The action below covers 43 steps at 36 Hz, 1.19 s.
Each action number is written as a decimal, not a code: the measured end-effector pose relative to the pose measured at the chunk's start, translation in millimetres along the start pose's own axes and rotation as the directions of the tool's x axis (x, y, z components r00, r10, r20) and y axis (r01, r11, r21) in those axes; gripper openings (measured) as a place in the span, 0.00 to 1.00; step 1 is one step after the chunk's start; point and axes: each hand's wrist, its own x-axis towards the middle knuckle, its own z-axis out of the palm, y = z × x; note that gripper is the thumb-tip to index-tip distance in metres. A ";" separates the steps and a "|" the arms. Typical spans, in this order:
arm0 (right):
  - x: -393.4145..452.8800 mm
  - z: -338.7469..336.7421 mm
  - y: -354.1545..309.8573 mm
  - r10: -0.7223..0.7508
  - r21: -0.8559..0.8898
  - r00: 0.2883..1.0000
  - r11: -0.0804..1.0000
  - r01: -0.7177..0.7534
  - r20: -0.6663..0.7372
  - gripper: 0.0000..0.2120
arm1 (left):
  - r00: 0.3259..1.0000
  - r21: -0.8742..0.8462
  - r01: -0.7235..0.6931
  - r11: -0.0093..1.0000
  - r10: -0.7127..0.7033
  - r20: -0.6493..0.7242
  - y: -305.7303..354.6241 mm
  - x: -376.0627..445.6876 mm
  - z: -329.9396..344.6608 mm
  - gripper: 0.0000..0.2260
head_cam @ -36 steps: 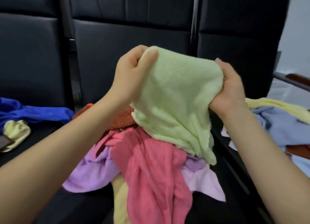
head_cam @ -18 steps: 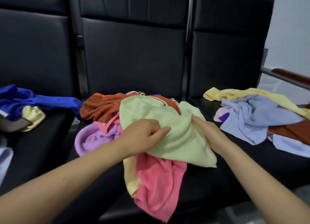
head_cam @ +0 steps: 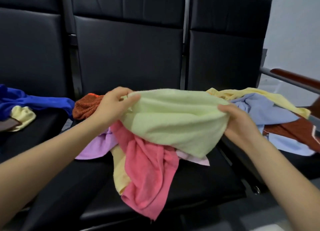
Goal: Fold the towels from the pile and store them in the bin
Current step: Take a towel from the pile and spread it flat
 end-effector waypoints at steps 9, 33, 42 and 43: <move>-12.8 -6.4 27.3 0.053 -0.816 0.990 0.573 0.079 0.132 0.12 | 0.979 -0.098 -0.166 0.981 0.176 0.106 36.6 -22.7 4.9 0.11; -55.3 88.1 62.1 0.133 -0.702 0.918 0.688 0.185 0.373 0.06 | 0.997 0.114 -0.024 0.993 0.032 -0.068 38.5 -39.0 -33.5 0.11; -71.3 110.1 96.8 0.080 -0.868 0.937 0.411 0.280 0.340 0.08 | 0.999 0.074 -0.050 0.996 0.049 0.021 40.5 -42.6 -26.7 0.10; -70.4 109.7 95.7 0.056 -0.865 0.945 0.423 0.269 0.321 0.08 | 0.999 0.086 -0.044 0.995 0.044 0.007 37.5 -40.8 -28.7 0.11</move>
